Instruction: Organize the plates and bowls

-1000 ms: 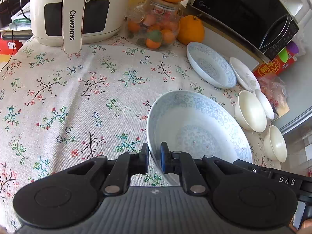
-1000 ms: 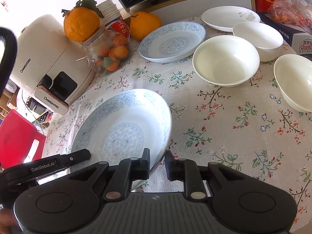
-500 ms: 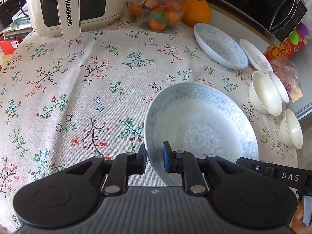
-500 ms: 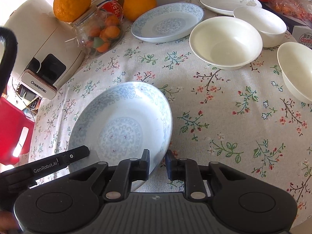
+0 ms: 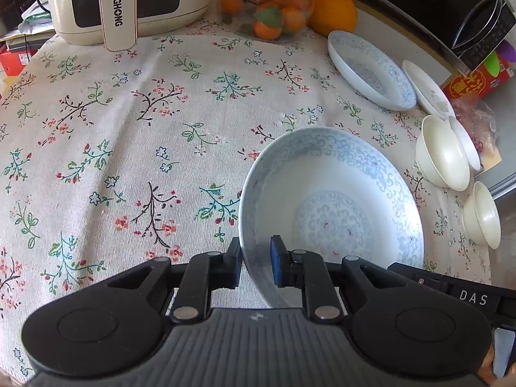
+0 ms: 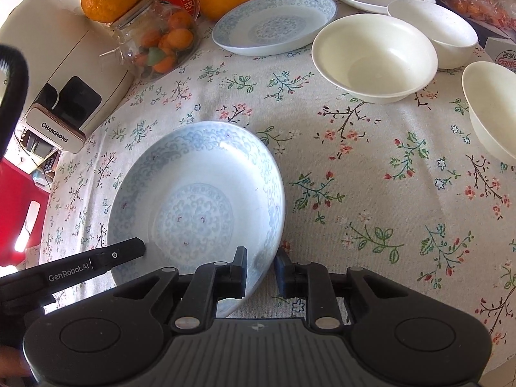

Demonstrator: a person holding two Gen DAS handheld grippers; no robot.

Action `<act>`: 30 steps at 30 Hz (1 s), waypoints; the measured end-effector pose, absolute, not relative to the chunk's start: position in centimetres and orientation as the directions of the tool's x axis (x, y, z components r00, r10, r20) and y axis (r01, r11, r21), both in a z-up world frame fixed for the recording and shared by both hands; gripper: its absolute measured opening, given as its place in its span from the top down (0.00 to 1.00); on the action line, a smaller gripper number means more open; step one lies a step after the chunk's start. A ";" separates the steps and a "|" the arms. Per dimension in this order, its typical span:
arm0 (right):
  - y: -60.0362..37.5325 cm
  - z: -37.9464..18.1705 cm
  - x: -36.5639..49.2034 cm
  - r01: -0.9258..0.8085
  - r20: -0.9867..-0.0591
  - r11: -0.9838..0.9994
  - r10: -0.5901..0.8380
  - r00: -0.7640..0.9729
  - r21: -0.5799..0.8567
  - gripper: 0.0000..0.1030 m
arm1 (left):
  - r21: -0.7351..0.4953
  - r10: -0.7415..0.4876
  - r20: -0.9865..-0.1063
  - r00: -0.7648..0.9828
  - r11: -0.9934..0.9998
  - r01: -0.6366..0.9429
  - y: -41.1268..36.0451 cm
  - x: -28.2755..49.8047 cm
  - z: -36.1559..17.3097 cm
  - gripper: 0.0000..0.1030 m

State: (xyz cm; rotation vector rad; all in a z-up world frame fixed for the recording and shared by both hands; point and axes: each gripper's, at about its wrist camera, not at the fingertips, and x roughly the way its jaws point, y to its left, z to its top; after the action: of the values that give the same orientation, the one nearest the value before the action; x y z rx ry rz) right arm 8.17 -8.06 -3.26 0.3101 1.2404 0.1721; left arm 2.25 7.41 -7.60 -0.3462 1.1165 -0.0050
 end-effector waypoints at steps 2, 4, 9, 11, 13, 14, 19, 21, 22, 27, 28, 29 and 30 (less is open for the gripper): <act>-8.1 -3.1 8.1 0.039 -0.902 0.950 0.281 0.328 0.310 0.82 | -0.278 -0.173 -0.880 0.442 0.942 -0.186 7.7 2.3 -7.6 0.78; -8.3 -3.1 8.1 0.044 -0.902 0.951 0.276 0.332 0.307 0.80 | -0.291 -0.177 -0.879 0.442 0.935 -0.204 8.2 2.3 -7.6 0.78; -9.2 -2.5 7.8 0.068 -0.893 0.950 0.261 0.367 0.306 0.70 | -0.319 -0.184 -0.876 0.447 0.915 -0.249 9.0 2.1 -7.5 0.75; -9.6 -2.1 7.7 0.080 -0.884 0.946 0.260 0.388 0.313 0.67 | -0.306 -0.155 -0.873 0.463 0.913 -0.270 9.4 2.0 -7.0 0.68; -10.0 -1.7 7.5 0.088 -0.875 0.943 0.259 0.410 0.320 0.64 | -0.296 -0.128 -0.861 0.492 0.913 -0.281 9.9 1.9 -6.4 0.59; -10.2 -1.6 7.5 0.092 -0.868 0.941 0.260 0.423 0.327 0.62 | -0.297 -0.120 -0.853 0.508 0.911 -0.285 10.1 2.0 -6.1 0.54; -10.9 -1.3 7.6 0.119 -0.859 0.933 0.255 0.444 0.339 0.57 | -0.312 -0.100 -0.822 0.561 0.903 -0.295 10.7 2.3 -4.9 0.37; -11.3 -1.1 7.6 0.120 -0.852 0.932 0.252 0.458 0.341 0.56 | -0.310 -0.094 -0.814 0.573 0.905 -0.292 10.5 2.5 -4.7 0.29; -11.4 -0.9 7.5 0.119 -0.847 0.932 0.251 0.469 0.342 0.55 | -0.308 -0.089 -0.811 0.579 0.906 -0.291 10.5 2.6 -4.5 0.25; -12.0 0.4 7.2 0.110 -0.806 0.935 0.227 0.546 0.337 0.41 | -0.332 -0.100 -0.785 0.612 0.901 -0.278 10.3 3.3 -3.9 0.07; -12.2 0.7 7.2 0.106 -0.795 0.936 0.223 0.564 0.337 0.39 | -0.342 -0.106 -0.780 0.617 0.898 -0.278 10.3 3.5 -3.8 0.05; -12.3 0.9 7.2 0.105 -0.785 0.936 0.216 0.581 0.336 0.35 | -0.349 -0.111 -0.777 0.620 0.895 -0.277 10.2 3.7 -3.7 0.04; -12.5 1.1 7.2 0.107 -0.778 0.936 0.210 0.592 0.334 0.32 | -0.353 -0.113 -0.774 0.623 0.894 -0.276 10.0 3.9 -3.6 0.03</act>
State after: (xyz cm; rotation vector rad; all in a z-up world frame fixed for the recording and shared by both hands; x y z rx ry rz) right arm 7.20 -12.48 1.06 0.3673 0.9410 0.0610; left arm 3.95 10.01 -3.58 -0.4713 0.9021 0.0976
